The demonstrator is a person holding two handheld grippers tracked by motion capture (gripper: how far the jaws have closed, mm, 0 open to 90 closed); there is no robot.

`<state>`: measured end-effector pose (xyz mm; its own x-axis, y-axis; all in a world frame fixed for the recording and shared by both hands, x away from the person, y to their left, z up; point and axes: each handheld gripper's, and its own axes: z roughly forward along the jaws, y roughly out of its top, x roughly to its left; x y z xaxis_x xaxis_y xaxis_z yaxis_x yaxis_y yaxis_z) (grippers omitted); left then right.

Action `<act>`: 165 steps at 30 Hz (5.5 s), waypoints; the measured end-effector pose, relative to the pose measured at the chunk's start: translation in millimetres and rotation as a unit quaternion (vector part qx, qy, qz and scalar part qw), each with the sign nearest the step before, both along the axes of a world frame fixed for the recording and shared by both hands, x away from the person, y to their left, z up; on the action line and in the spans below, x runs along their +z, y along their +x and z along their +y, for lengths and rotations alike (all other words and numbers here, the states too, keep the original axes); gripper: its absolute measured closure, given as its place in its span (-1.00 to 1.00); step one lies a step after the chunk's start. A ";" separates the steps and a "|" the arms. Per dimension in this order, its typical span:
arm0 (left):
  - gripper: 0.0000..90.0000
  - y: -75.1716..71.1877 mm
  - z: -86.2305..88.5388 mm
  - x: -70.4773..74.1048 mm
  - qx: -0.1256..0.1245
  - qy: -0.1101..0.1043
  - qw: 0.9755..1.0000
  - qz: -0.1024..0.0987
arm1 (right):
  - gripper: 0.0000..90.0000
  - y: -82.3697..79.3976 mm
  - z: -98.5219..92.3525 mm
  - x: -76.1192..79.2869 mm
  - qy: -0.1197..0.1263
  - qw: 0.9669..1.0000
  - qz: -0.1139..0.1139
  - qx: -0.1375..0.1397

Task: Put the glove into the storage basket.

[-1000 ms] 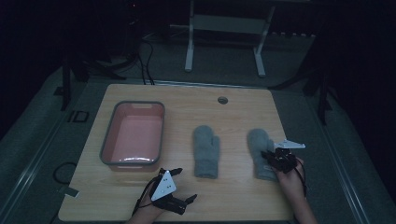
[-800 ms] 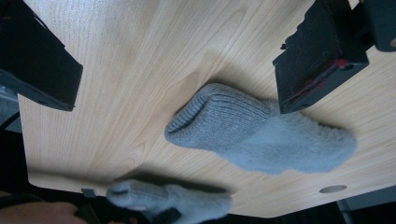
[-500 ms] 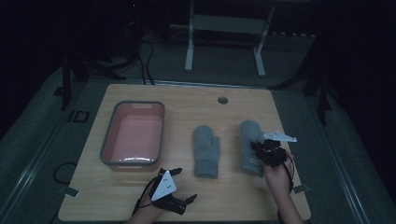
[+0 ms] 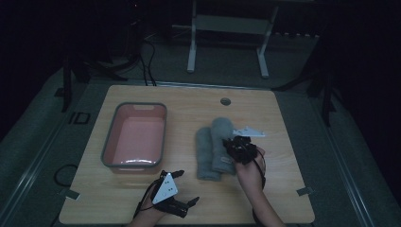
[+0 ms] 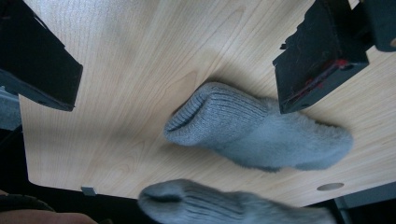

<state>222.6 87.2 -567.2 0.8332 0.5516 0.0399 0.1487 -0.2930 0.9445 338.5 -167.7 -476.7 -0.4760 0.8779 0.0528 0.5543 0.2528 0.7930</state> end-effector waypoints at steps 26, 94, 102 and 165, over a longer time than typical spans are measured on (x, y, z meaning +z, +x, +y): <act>-0.97 -0.2 3.0 2.0 0.005 -0.012 1.000 0.011 | 0.26 13.7 39.7 -47.3 -0.015 0.996 0.059 0.060; -0.15 154.7 -46.4 12.2 0.109 0.065 0.945 0.300 | 0.34 46.7 -10.2 -72.7 0.019 0.981 0.137 0.135; 0.23 159.8 -52.1 10.6 0.077 0.052 0.942 0.323 | 0.65 46.6 -7.4 -69.3 0.001 0.980 0.134 0.147; 0.75 164.1 55.7 156.8 0.075 0.024 0.971 0.224 | 0.81 47.0 80.8 69.2 0.045 0.981 0.008 0.188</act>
